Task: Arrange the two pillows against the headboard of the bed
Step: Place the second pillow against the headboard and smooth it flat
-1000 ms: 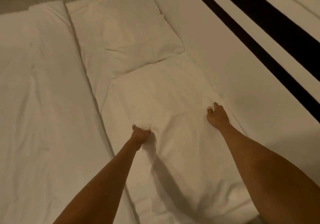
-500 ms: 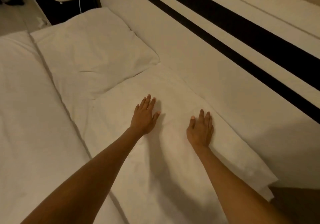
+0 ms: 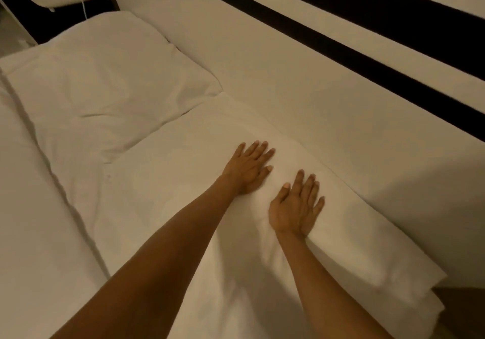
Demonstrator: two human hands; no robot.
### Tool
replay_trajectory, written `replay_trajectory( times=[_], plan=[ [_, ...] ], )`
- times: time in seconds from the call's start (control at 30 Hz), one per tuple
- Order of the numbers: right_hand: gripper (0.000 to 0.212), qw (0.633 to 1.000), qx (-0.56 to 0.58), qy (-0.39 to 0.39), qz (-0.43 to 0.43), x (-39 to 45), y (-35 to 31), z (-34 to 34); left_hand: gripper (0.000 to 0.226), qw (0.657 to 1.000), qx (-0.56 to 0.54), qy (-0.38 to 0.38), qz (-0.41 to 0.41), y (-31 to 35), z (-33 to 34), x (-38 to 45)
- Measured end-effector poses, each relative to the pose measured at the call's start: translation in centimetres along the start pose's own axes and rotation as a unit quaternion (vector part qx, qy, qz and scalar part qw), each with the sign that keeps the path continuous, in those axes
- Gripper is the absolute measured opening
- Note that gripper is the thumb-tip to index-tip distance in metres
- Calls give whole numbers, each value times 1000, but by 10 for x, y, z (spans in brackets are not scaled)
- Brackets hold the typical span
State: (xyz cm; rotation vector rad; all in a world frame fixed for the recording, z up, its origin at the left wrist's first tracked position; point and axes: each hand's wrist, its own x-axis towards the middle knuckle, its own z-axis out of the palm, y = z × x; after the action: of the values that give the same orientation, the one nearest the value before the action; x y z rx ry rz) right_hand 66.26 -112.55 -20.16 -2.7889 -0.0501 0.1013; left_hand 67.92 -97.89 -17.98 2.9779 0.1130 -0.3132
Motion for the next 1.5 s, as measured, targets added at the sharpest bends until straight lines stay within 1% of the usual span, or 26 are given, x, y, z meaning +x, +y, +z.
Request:
replay_trajectory(
  times=[0.17,0.3,0.37,0.47,0.5,0.53,0.57,0.63,0.73,0.8,0.9,0.97,1.03,1.17,1.23,1.33,1.4,1.47,1.5],
  plan=[
    [57,1000,-5,2,24,6,16,2,57,1000,-1,18,-9,-24,6,13],
    [57,998,-14,15,56,-1,57,-3,58,999,-3,12,-37,-53,-7,12],
    [57,996,-27,19,82,-7,81,-8,60,997,-8,-3,-80,-75,-14,8],
    [58,992,-40,9,120,-14,106,-21,66,981,8,-27,-194,-119,-28,-5],
    [58,990,-40,9,133,-15,109,-25,67,975,26,-19,-218,-131,-33,-12],
    [58,988,-35,15,147,-17,108,-30,67,974,39,0,-223,-138,-37,-18],
    [58,987,-26,29,154,-20,104,-35,65,976,39,22,-213,-140,-39,-25],
    [62,988,-3,65,141,-28,86,-40,61,986,-4,44,-159,-123,-40,-37],
    [66,992,21,104,75,-51,38,-37,59,996,-73,28,-46,-76,-28,-62],
    [66,994,44,97,25,-67,1,-27,58,995,-94,19,5,-51,-13,-77],
    [63,996,53,66,-37,-91,-42,-1,57,994,-103,20,30,-40,5,-88],
    [60,997,31,55,-50,-103,-47,19,60,994,-98,34,29,-49,17,-94],
    [58,997,6,55,-54,-110,-36,35,65,997,-68,41,17,-66,31,-104],
    [59,997,-16,71,-16,-124,-1,41,70,998,-41,24,-30,-91,45,-115],
    [58,997,-23,78,-1,-137,20,37,69,996,-32,20,-77,-103,46,-118],
    [57,995,-41,84,40,-156,56,25,70,983,-17,-1,-183,-141,37,-135],
    [58,992,-38,86,87,-163,72,13,72,977,7,-11,-211,-160,24,-150],
    [59,989,-31,95,106,-169,73,0,72,978,15,32,-205,-158,13,-155],
    [58,990,-30,103,91,-171,67,-6,73,979,4,59,-193,-148,8,-154]
  ],
)
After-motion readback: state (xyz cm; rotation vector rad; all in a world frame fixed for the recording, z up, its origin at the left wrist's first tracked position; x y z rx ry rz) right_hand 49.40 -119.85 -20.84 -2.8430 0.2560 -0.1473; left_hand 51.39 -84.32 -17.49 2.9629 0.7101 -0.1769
